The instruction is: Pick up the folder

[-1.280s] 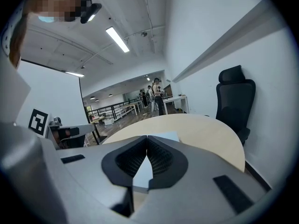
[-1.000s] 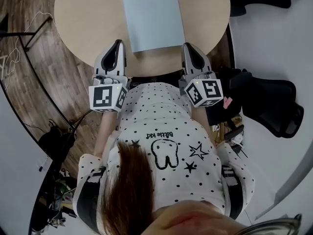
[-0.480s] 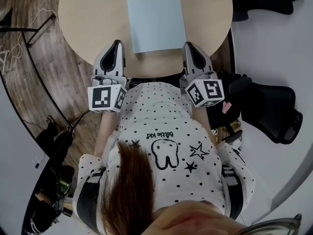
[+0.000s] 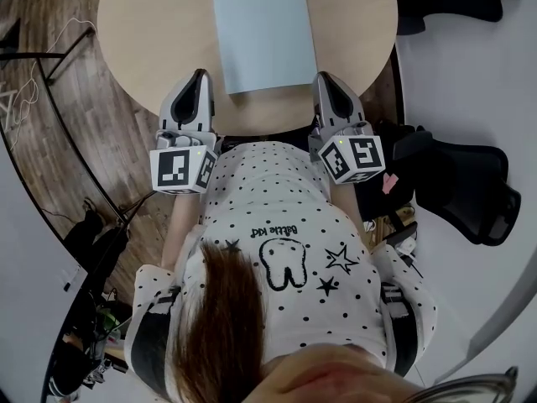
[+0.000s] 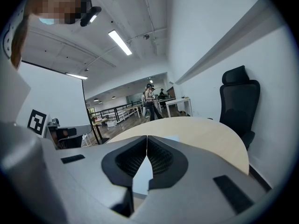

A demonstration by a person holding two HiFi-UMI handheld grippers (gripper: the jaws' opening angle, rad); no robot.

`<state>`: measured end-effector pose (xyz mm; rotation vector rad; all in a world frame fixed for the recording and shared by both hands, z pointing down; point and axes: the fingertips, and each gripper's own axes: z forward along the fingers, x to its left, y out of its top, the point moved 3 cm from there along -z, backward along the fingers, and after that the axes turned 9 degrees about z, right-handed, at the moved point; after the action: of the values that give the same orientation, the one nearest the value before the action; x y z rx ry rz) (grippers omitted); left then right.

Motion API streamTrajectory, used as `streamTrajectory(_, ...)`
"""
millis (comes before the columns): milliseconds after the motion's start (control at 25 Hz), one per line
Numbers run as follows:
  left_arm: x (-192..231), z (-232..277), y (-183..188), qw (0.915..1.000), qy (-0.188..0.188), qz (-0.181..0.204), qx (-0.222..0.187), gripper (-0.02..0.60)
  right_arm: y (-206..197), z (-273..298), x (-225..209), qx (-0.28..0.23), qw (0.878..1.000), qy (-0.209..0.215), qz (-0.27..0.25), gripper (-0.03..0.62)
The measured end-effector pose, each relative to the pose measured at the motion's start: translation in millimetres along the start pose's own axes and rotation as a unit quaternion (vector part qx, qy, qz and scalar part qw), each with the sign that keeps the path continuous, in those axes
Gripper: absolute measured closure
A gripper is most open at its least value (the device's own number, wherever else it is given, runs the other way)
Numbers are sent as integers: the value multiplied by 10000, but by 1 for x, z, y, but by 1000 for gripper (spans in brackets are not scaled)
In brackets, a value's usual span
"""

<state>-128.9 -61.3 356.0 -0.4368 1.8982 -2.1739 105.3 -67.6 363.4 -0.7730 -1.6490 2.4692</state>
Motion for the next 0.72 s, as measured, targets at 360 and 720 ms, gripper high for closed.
streamTrajectory(360, -3, 2, -1, 10000, -22, -5, 18, 558, -2, -4, -3, 4, 10000, -59, 34, 586)
streamTrajectory(720, -1, 0, -2, 10000, 17, -4, 34, 558, -3, -4, -1, -16, 10000, -42, 51, 586)
